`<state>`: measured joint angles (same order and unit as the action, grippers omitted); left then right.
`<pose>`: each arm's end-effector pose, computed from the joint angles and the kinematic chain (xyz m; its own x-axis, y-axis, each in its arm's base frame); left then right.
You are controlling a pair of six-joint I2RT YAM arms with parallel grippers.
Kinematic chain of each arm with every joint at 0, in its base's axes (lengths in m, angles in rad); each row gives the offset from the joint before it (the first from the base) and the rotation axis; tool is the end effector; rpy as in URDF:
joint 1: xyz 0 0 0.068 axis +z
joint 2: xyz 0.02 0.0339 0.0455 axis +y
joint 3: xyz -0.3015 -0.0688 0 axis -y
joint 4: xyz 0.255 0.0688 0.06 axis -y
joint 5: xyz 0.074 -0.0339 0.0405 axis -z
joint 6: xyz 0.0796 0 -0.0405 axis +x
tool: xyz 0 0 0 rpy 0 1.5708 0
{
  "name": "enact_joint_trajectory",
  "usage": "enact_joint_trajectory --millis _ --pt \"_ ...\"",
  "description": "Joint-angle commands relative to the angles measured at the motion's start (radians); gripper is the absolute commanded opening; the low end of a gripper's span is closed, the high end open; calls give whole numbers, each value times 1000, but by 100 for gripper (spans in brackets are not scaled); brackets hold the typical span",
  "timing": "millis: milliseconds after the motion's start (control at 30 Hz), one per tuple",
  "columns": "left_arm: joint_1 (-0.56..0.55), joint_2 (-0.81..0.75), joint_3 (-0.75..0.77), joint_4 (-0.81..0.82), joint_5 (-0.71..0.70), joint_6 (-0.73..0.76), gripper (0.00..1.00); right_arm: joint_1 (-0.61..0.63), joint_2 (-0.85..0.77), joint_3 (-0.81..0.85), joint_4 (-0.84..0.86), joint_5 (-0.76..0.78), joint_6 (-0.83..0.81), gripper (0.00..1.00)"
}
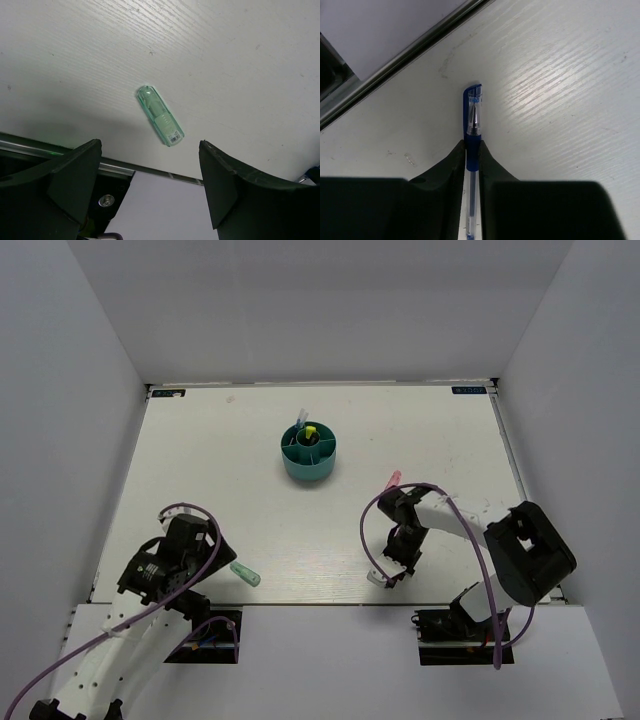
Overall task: Sort the stationery into containers
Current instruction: Pick up the pen from the center of the board.
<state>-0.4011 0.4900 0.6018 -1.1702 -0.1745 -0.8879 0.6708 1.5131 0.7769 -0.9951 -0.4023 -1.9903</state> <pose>0.0748 -0.0167 0.2106 -0.7438 -0.5144 -0.4268 -0.4293 0.8571 -0.2848 0.1438 0.1539 0.1424 0.7926 -0.4439 -0.4181 -0.4932 -0.8698 -0.0115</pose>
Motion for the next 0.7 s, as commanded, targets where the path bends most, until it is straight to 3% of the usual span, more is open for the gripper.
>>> enact_joint_trajectory --millis 0,167,300,500,533,667 --pt "2 -14 -13 -77 -10 -16 89 13 35 -77 156 49 -409 14" --pt "4 -1 -19 -62 0 -17 89 18 29 -80 204 45 -311 1" --pt "2 13 -11 -52 6 -16 89 29 22 -24 227 26 -179 0" --pt "2 45 18 -34 20 -5 89 55 44 215 243 -15 322 0" --pt "4 64 26 -22 24 -5 89 53 58 290 240 -9 537 0" --pt "5 108 65 1 35 1 89 47 116 574 202 33 897 0"
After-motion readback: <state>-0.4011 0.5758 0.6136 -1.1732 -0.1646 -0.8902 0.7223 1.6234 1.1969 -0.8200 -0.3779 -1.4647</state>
